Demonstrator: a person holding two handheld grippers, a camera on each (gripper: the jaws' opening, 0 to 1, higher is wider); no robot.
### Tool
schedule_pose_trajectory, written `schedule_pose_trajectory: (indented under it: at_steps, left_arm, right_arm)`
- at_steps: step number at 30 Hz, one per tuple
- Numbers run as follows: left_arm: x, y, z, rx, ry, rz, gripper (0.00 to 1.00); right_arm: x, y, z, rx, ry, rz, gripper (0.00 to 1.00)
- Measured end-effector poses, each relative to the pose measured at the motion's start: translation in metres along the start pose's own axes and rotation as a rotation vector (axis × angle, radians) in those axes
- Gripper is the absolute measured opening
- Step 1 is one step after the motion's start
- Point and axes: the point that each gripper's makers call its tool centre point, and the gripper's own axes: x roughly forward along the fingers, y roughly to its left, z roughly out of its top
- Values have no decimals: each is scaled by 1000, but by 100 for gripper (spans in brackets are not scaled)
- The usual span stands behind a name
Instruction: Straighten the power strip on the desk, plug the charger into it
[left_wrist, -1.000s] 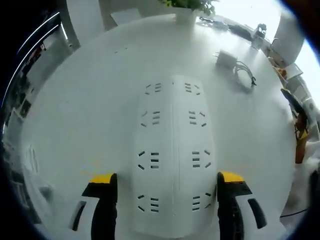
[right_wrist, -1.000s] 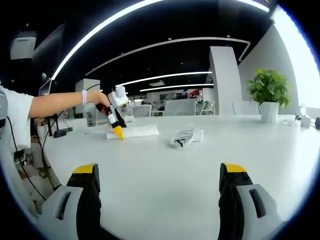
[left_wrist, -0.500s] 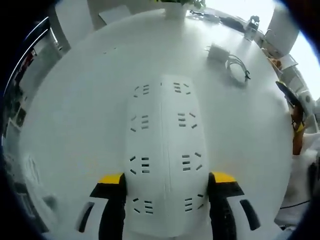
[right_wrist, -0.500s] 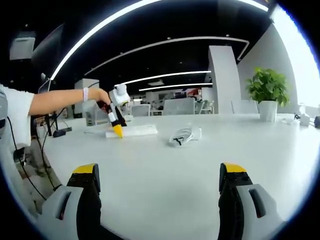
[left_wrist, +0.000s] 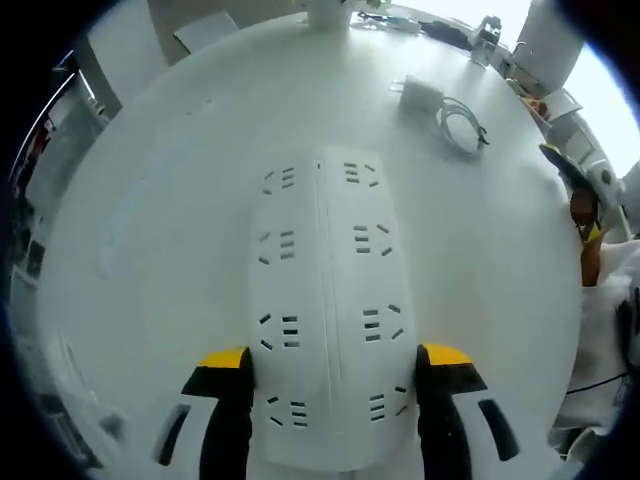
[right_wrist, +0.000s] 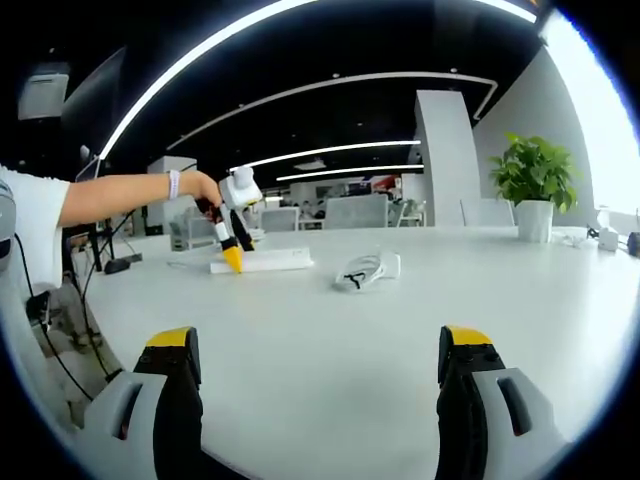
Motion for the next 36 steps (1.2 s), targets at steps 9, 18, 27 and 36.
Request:
schedule_pose_trajectory:
  at_steps: [9,18,27,36]
  left_arm:
    - [1,-4,3,87,4,-11,67]
    - [1,-12,4,225,72,-6,66]
    - [0,-4,6,301,108,21,65]
    - [-1,0,11,367,118,39,65]
  right_arm:
    - [-2,-1,-1,0,3,-5,99]
    - [-3,-1,-1,-4,7,-9,99]
    - [-3,-3,-2,-4,12,-14,99]
    - [-2,-1,-1,-4,8,-8,99]
